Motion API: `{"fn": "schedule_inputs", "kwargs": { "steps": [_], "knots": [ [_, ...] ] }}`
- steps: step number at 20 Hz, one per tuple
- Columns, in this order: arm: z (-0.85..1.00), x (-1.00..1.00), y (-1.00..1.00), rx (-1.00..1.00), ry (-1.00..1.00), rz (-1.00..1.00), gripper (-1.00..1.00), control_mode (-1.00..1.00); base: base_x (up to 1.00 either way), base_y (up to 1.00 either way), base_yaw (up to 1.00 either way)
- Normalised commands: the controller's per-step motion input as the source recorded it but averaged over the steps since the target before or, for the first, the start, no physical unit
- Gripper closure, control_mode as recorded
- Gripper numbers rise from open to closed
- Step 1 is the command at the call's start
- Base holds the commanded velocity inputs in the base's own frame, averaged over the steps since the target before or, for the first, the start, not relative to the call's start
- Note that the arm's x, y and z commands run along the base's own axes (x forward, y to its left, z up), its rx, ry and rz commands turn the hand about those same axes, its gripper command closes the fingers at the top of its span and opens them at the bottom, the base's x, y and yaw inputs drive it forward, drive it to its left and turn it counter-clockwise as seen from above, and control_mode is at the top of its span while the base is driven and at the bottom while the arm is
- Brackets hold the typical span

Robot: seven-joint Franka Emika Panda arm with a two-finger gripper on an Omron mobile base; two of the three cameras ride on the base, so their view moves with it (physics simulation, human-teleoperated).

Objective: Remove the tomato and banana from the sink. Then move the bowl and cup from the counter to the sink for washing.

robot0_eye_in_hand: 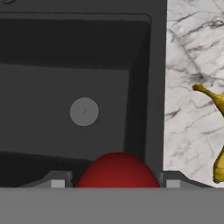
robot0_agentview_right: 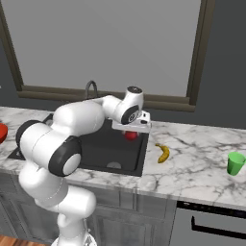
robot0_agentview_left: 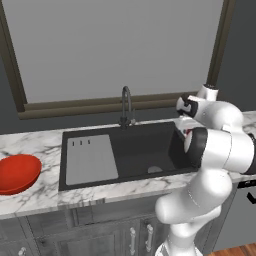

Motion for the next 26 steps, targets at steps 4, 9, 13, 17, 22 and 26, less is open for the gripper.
{"fn": "schedule_inputs", "kwargs": {
  "steps": [4,9,13,17,22,26],
  "knots": [
    [0.06,-0.16,-0.31,-0.12,0.0,-0.08,1.0,-1.0,0.0,0.0,0.0],
    [0.03,-0.13,-0.32,-0.08,0.0,-0.05,1.0,-1.0,0.0,0.0,0.0],
    [0.01,-0.06,-0.36,-0.05,0.02,-0.02,1.0,-1.0,0.0,0.0,0.0],
    [0.0,-0.05,-0.35,-0.02,0.02,0.0,1.0,-1.0,0.0,0.0,0.0],
    [0.01,-0.02,-0.32,-0.01,0.03,0.0,1.0,-1.0,0.0,0.0,0.0],
    [0.04,-0.02,-0.3,-0.02,0.02,0.0,1.0,-1.0,0.0,0.0,0.0]
  ]
}}
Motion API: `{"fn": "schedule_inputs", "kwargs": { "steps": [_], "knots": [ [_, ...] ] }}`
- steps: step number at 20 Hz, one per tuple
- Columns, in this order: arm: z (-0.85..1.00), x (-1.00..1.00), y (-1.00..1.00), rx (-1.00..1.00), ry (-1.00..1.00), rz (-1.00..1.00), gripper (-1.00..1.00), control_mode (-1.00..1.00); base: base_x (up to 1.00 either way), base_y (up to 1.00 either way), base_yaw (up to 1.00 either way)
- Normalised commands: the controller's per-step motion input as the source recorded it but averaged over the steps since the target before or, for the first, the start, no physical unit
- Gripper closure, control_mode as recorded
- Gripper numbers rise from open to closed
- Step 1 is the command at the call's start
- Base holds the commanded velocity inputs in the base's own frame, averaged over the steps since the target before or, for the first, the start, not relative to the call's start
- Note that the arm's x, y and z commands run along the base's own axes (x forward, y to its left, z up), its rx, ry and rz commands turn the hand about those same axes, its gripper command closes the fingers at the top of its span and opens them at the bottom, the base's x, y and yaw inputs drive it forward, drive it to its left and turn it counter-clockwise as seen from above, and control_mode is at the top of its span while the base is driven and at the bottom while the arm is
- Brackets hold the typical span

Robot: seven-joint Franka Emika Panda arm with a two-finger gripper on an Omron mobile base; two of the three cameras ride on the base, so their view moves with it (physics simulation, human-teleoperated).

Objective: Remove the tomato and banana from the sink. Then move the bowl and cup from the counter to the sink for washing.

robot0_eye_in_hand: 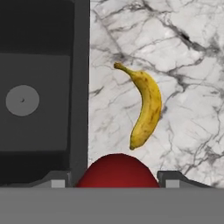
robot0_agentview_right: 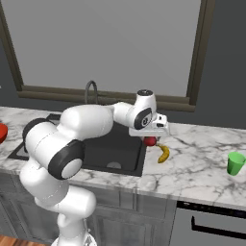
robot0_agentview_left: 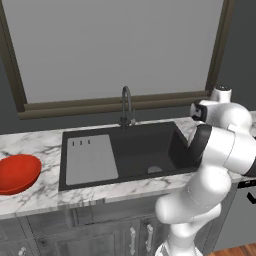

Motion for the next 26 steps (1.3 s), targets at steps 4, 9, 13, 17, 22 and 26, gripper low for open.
{"fn": "schedule_inputs", "kwargs": {
  "steps": [4,9,13,17,22,26],
  "knots": [
    [0.0,-0.02,-0.3,-0.01,0.05,0.0,1.0,-1.0,0.0,0.0,0.0],
    [0.0,-0.01,-0.29,-0.03,0.01,0.0,1.0,-1.0,0.0,0.0,0.0],
    [0.0,0.0,-0.28,-0.03,0.0,0.0,1.0,-1.0,0.0,0.0,0.0],
    [0.0,-0.01,-0.29,0.0,0.02,0.0,1.0,-1.0,0.0,0.0,0.0],
    [-0.04,-0.06,-0.24,0.0,0.0,-0.02,1.0,-1.0,0.0,0.0,0.0],
    [-0.11,-0.03,-0.14,0.0,0.0,-0.03,1.0,-1.0,0.0,0.0,0.0]
  ]
}}
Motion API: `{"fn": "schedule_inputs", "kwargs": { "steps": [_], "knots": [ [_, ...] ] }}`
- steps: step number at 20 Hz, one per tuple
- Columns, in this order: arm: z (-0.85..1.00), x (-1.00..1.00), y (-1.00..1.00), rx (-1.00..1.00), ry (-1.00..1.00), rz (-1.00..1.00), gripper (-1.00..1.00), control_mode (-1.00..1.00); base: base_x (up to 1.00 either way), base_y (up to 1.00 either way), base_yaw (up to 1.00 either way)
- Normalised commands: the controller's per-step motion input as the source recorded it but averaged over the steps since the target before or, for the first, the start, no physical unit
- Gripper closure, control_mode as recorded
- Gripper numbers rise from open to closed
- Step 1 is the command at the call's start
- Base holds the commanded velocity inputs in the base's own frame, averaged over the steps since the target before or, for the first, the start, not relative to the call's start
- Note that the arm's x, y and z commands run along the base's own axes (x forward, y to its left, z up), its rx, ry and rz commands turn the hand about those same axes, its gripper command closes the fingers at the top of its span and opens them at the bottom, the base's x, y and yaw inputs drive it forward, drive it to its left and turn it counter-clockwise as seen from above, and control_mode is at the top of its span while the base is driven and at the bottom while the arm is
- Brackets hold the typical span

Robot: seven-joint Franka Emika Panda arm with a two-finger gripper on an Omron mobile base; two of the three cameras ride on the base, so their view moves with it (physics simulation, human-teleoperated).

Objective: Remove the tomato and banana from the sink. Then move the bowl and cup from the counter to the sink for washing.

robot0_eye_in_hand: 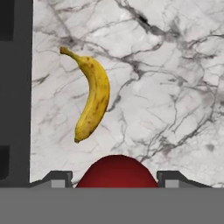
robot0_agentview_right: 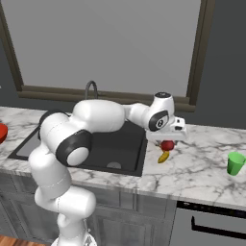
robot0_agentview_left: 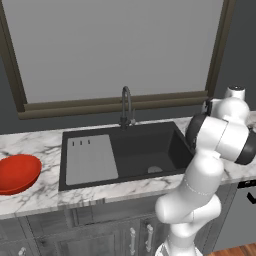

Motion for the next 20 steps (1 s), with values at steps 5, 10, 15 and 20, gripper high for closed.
{"fn": "schedule_inputs", "kwargs": {
  "steps": [5,10,15,20],
  "knots": [
    [-0.17,0.0,-0.12,0.0,0.0,-0.02,1.0,-1.0,0.0,0.0,0.0],
    [-0.15,0.0,-0.15,0.0,0.0,-0.01,1.0,-1.0,0.0,0.0,0.0],
    [-0.13,0.0,-0.12,0.02,0.0,0.0,1.0,-1.0,0.0,0.0,0.0],
    [-0.13,0.0,-0.06,0.06,0.0,0.0,1.0,-1.0,0.0,0.0,0.0]
  ]
}}
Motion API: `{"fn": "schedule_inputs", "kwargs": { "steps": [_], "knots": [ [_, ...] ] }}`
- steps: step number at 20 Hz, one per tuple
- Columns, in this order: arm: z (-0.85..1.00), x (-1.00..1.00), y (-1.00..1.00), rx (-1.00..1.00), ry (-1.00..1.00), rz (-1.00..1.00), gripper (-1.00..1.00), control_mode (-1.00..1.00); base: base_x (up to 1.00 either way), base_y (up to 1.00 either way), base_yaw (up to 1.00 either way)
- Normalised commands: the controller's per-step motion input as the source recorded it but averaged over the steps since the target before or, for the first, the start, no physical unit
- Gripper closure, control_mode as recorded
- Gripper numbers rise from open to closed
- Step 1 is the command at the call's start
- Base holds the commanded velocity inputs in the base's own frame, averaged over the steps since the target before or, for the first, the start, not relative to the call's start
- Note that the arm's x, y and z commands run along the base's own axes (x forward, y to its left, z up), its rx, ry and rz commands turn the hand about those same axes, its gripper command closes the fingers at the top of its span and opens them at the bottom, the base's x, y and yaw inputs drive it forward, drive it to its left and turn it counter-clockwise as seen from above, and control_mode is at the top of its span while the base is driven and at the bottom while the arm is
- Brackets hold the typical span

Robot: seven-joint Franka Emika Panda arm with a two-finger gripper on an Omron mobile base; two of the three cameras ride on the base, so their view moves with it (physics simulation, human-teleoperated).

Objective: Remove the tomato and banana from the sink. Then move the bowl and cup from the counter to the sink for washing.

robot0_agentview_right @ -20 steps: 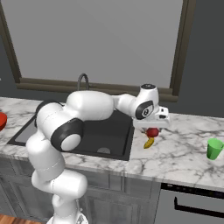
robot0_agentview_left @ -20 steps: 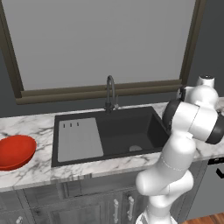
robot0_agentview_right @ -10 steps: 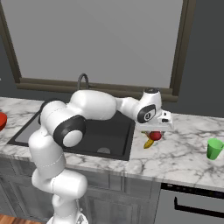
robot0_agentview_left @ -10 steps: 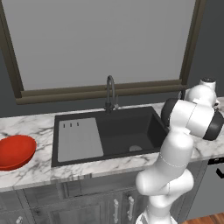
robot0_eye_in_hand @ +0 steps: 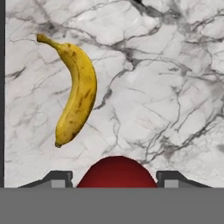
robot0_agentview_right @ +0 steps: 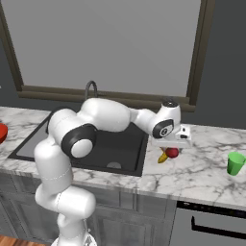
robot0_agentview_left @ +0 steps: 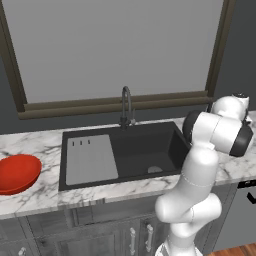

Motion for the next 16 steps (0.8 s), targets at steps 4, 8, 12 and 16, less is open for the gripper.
{"fn": "schedule_inputs", "kwargs": {
  "steps": [4,8,12,16],
  "knots": [
    [-0.13,0.0,-0.03,0.06,0.0,0.0,1.0,-1.0,0.0,0.0,0.0],
    [-0.16,0.0,-0.03,0.02,0.0,0.0,1.0,-1.0,0.0,0.0,0.0],
    [-0.16,0.0,-0.05,0.0,0.0,0.0,1.0,-1.0,0.0,0.0,0.0],
    [-0.15,0.02,-0.01,0.03,0.0,0.0,1.0,-1.0,0.0,0.0,0.0]
  ]
}}
